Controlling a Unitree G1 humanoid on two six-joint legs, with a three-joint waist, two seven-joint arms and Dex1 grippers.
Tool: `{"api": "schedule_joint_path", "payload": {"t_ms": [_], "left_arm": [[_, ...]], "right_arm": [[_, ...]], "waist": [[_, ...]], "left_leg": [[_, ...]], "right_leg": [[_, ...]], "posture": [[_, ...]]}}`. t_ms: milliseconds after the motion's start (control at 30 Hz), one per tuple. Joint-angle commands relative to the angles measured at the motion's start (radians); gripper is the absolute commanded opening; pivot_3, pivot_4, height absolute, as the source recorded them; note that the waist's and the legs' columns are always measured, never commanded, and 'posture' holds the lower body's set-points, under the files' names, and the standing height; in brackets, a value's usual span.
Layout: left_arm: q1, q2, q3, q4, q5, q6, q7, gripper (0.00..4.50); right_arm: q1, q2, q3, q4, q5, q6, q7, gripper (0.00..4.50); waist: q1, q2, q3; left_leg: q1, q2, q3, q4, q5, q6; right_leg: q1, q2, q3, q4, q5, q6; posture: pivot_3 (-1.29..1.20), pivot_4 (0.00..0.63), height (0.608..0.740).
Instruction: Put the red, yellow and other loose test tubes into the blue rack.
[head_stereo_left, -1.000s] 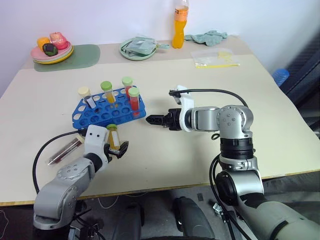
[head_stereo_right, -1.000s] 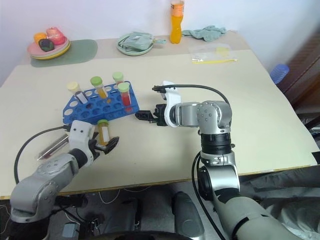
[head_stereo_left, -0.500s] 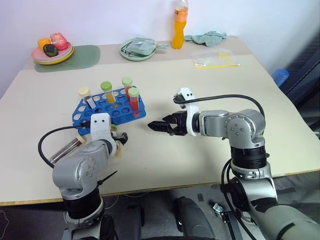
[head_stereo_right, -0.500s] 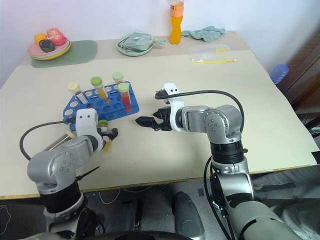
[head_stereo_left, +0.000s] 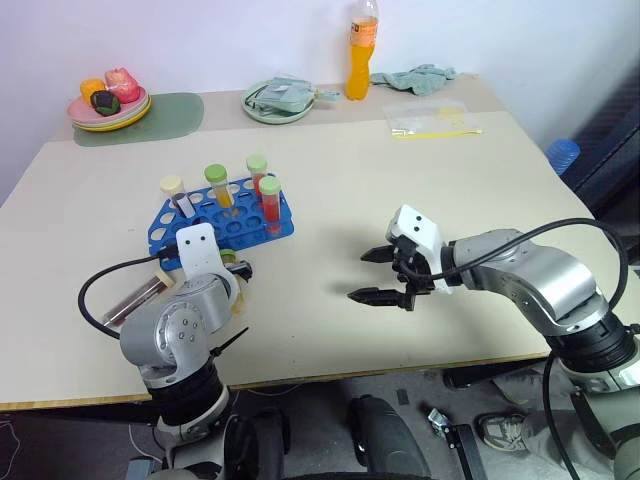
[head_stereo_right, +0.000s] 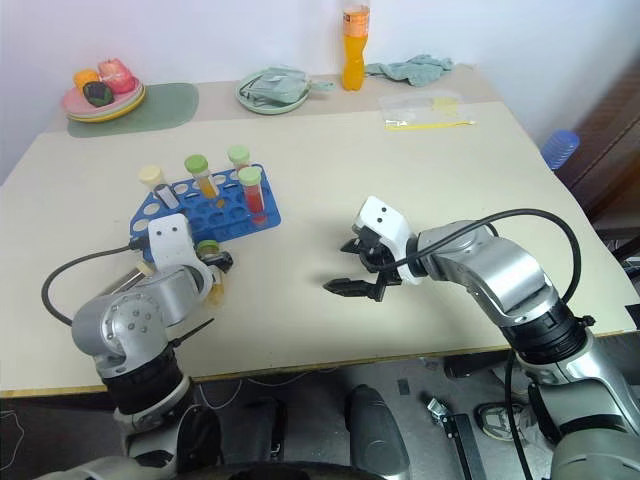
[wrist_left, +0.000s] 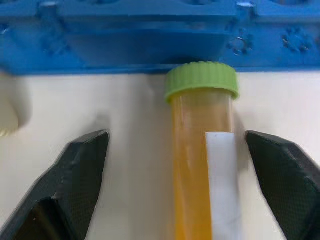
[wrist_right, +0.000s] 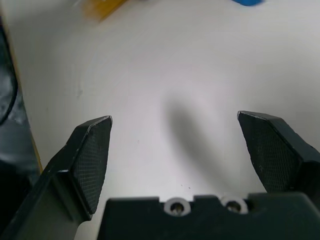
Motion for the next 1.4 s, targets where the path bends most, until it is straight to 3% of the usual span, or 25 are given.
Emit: {"api": "schedule_joint_path", "payload": {"t_ms": [33,133,233,500,600,700,733,767,833,900,1067,1400], "left_arm": [[0.000,-0.068,0.089,0.037,-0.034,0.034,0.111,2.63],[-0.029,-0.106,0.113,0.031,-0.089,0.034,0.214,1.17],[-0.014,-0.080,0.095,0.037,-0.207,0.034,0.287,1.17],[0.033,0.099,0.071,0.105,-0.629,0.034,0.487,1.17],[0.009,0.110,0.110,0.150,-0.800,0.034,0.622,2.25],[-0.034,0.055,0.184,0.192,-0.922,0.034,0.822,3.78],[-0.014,0.087,0.143,0.219,-1.066,-0.051,0.926,4.20],[0.011,0.128,0.091,0.238,-1.193,-0.140,0.992,4.20],[0.089,0.331,-0.109,0.255,-1.482,-0.393,1.044,4.20],[0.136,0.463,-0.260,0.244,-1.598,-0.554,1.044,4.20],[0.158,0.558,-0.415,0.184,-1.610,-0.746,1.044,4.20],[0.145,0.655,-0.482,0.220,-1.610,-0.802,1.044,4.20]], "right_arm": [[-0.001,0.010,0.001,0.006,-0.042,-0.061,0.028,4.50],[0.005,0.029,0.006,0.001,-0.050,-0.070,0.043,4.50],[0.004,0.048,0.007,-0.002,-0.057,-0.069,0.051,4.50],[-0.002,0.081,0.015,0.001,-0.080,-0.065,0.061,4.50],[-0.001,0.091,0.021,-0.002,-0.089,-0.065,0.066,4.50],[0.000,0.099,0.026,-0.007,-0.095,-0.064,0.071,4.50],[-0.001,0.102,0.027,-0.007,-0.096,-0.063,0.071,4.50],[-0.001,0.104,0.027,-0.007,-0.098,-0.063,0.071,4.50],[-0.001,0.109,0.029,-0.009,-0.101,-0.062,0.071,4.50],[0.000,0.116,0.031,-0.012,-0.101,-0.060,0.071,4.50],[0.004,0.129,0.037,-0.018,-0.105,-0.056,0.070,4.50],[0.032,0.145,0.042,-0.064,-0.102,-0.027,0.051,4.50]], "waist": [[0.012,0.000,0.000],[0.026,-0.001,0.000],[0.028,-0.001,0.000],[0.029,-0.001,0.000],[0.032,-0.001,0.000],[0.036,-0.001,0.000],[0.040,-0.001,0.000],[0.040,-0.001,0.000],[0.040,-0.001,0.000],[0.041,0.000,-0.001],[0.060,0.000,-0.002],[0.067,0.001,-0.002]], "left_leg": [[0.000,0.000,0.000,0.000,0.000,0.000],[-0.001,-0.001,0.000,0.001,0.000,0.000],[-0.001,-0.001,-0.001,0.001,0.000,0.000],[-0.001,-0.001,-0.001,0.001,0.000,-0.001],[-0.001,-0.001,-0.001,0.001,0.000,-0.001],[-0.001,-0.002,-0.001,0.001,0.000,-0.001],[-0.001,-0.002,-0.002,0.001,0.000,-0.001],[-0.001,-0.002,-0.001,0.001,0.000,-0.001],[-0.001,-0.001,-0.003,0.001,0.000,-0.001],[-0.001,0.000,-0.003,0.000,0.001,-0.003],[-0.001,-0.004,0.000,0.001,0.002,-0.004],[0.000,-0.004,0.000,0.001,0.002,-0.004]], "right_leg": [[0.000,0.000,0.000,0.000,0.000,0.000],[0.000,-0.001,0.000,-0.001,0.000,0.000],[0.000,-0.002,0.000,-0.001,0.000,0.000],[0.000,-0.002,0.000,-0.001,0.000,0.000],[0.000,-0.002,0.000,-0.001,0.000,0.000],[0.000,-0.003,0.000,-0.001,0.000,0.000],[0.000,-0.003,0.000,-0.001,0.000,0.000],[0.000,-0.003,0.000,-0.001,0.000,0.000],[-0.001,-0.003,0.001,0.000,0.000,0.000],[-0.004,-0.002,0.002,0.002,0.000,0.000],[0.000,-0.005,0.002,-0.002,0.000,-0.001],[0.001,-0.005,0.001,-0.002,0.000,-0.001]], "posture": [[0.00,0.150,0.740],[0.00,0.150,0.740],[0.00,0.150,0.740],[0.00,0.150,0.740],[0.00,0.150,0.740],[0.00,0.150,0.740],[0.00,0.150,0.740],[0.00,0.150,0.740],[0.00,0.150,0.740],[0.00,0.150,0.740],[0.00,0.150,0.740],[0.00,0.150,0.740]]}}
